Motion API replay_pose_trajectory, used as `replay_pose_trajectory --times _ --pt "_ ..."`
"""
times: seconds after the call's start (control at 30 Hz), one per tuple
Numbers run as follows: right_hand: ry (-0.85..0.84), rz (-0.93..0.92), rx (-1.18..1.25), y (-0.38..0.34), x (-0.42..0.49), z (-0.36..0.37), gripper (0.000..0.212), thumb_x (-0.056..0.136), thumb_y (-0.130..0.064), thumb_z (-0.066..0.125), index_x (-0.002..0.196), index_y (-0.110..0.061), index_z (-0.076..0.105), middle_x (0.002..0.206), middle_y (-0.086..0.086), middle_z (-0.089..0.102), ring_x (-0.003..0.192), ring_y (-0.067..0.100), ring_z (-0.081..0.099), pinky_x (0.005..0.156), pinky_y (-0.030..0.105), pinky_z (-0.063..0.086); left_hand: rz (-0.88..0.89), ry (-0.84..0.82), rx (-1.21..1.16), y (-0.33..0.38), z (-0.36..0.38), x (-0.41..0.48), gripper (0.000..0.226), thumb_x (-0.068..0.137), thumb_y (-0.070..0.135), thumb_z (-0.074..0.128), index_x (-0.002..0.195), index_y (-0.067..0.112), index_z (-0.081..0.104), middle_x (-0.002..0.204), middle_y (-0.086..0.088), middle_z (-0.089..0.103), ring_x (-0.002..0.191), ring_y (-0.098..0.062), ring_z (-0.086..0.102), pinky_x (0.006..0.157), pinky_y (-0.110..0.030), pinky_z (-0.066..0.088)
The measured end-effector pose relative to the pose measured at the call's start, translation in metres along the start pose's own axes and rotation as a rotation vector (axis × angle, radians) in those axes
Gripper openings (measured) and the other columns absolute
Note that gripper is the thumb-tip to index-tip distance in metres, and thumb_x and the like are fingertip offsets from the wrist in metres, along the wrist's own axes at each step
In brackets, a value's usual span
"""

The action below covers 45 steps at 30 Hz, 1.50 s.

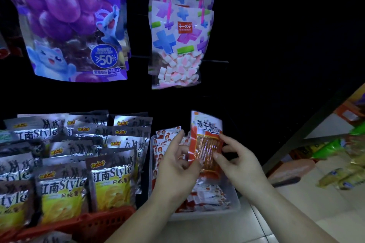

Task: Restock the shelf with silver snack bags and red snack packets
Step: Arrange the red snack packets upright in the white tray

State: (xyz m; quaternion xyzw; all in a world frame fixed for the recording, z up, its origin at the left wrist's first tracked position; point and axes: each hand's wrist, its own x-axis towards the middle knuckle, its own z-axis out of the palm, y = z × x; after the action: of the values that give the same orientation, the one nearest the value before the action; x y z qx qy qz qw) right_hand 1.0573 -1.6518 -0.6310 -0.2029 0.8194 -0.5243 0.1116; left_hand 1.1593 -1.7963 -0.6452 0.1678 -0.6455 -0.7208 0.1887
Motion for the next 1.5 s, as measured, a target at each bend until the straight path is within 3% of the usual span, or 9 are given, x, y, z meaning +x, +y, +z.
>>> replay_pose_trajectory --times 0.17,0.27,0.47,0.63,0.83,1.1,1.2,1.3,1.5 --pt "-0.032 0.218 0.444 -0.021 0.002 -0.004 0.034 0.093 -0.044 0.066 0.125 -0.033 0.068 0.109 0.002 0.076 0.095 0.02 0.076 0.071 0.051 0.064 0.352 0.005 0.388 -0.021 0.004 0.0 0.041 0.096 0.01 0.066 0.128 0.036 0.067 0.108 0.02 0.065 0.091 -0.005 0.066 0.076 -0.032 0.059" --pt "-0.052 0.211 0.432 -0.023 0.0 -0.005 0.024 0.098 -0.032 0.065 0.12 -0.022 0.069 0.105 0.014 0.076 0.094 0.031 0.076 0.072 0.053 0.064 0.514 -0.148 0.663 -0.036 0.012 -0.001 0.037 0.095 0.022 0.067 0.129 0.035 0.067 0.116 0.024 0.055 0.103 0.001 0.059 0.082 -0.027 0.054" --pt "-0.048 0.212 0.352 -0.01 0.003 -0.013 0.034 0.101 0.003 0.057 0.122 -0.022 0.066 0.102 0.008 0.078 0.086 0.026 0.077 0.065 0.041 0.062 0.272 -0.088 0.454 -0.046 0.01 0.008 0.033 0.089 0.048 0.071 0.121 0.053 0.063 0.151 0.027 0.036 0.142 0.002 0.033 0.113 -0.027 0.037" --pt "-0.05 0.158 0.247 -0.003 0.005 -0.02 0.039 0.097 -0.001 0.065 0.123 -0.029 0.065 0.101 0.003 0.079 0.09 0.024 0.077 0.071 0.042 0.064 -0.064 -0.087 0.043 -0.048 0.017 0.016 0.035 0.092 0.002 0.072 0.108 0.032 0.066 0.099 0.015 0.074 0.097 -0.001 0.07 0.074 -0.019 0.058" --pt "-0.089 0.002 -0.163 0.016 0.044 -0.012 0.018 0.097 -0.008 0.066 0.096 -0.023 0.076 0.097 -0.003 0.076 0.091 0.012 0.073 0.072 0.023 0.056 -0.012 -0.045 0.307 -0.081 0.009 0.039 0.033 0.091 0.004 0.069 0.091 0.036 0.062 0.104 0.014 0.066 0.101 -0.003 0.064 0.08 -0.014 0.052" --pt "-0.233 -0.057 -0.499 0.094 0.108 0.015 0.025 0.09 -0.013 0.064 0.078 -0.035 0.067 0.081 -0.011 0.071 0.079 0.008 0.068 0.073 0.034 0.058 -0.102 -0.063 0.51 -0.129 -0.008 0.08 0.029 0.095 0.002 0.059 0.096 0.031 0.061 0.115 0.012 0.061 0.109 -0.007 0.059 0.074 -0.008 0.045" --pt "-0.491 0.056 -0.832 0.119 0.11 0.015 0.028 0.089 -0.016 0.064 0.076 -0.041 0.061 0.095 -0.014 0.069 0.09 0.011 0.066 0.082 0.036 0.058 -0.16 -0.111 0.557 -0.142 -0.01 0.088 0.029 0.096 0.004 0.056 0.108 0.03 0.056 0.106 0.013 0.059 0.093 -0.007 0.061 0.058 -0.014 0.042" --pt "-0.757 0.252 -0.738 0.132 0.105 0.018 0.029 0.082 -0.009 0.07 0.083 -0.037 0.071 0.1 -0.011 0.074 0.097 0.012 0.069 0.087 0.032 0.059 -0.193 -0.113 0.568 -0.157 -0.008 0.091 0.032 0.093 0.003 0.052 0.107 0.031 0.055 0.102 0.007 0.064 0.078 -0.009 0.062 0.059 -0.019 0.045" --pt "-0.108 0.062 -0.527 0.138 0.142 0.021 0.026 0.091 -0.022 0.071 0.114 -0.035 0.069 0.122 -0.008 0.063 0.109 0.019 0.065 0.093 0.037 0.055 -0.274 -0.105 0.426 -0.168 0.002 0.11 0.034 0.096 -0.004 0.053 0.114 0.025 0.059 0.122 -0.001 0.058 0.103 -0.01 0.058 0.075 -0.009 0.05"
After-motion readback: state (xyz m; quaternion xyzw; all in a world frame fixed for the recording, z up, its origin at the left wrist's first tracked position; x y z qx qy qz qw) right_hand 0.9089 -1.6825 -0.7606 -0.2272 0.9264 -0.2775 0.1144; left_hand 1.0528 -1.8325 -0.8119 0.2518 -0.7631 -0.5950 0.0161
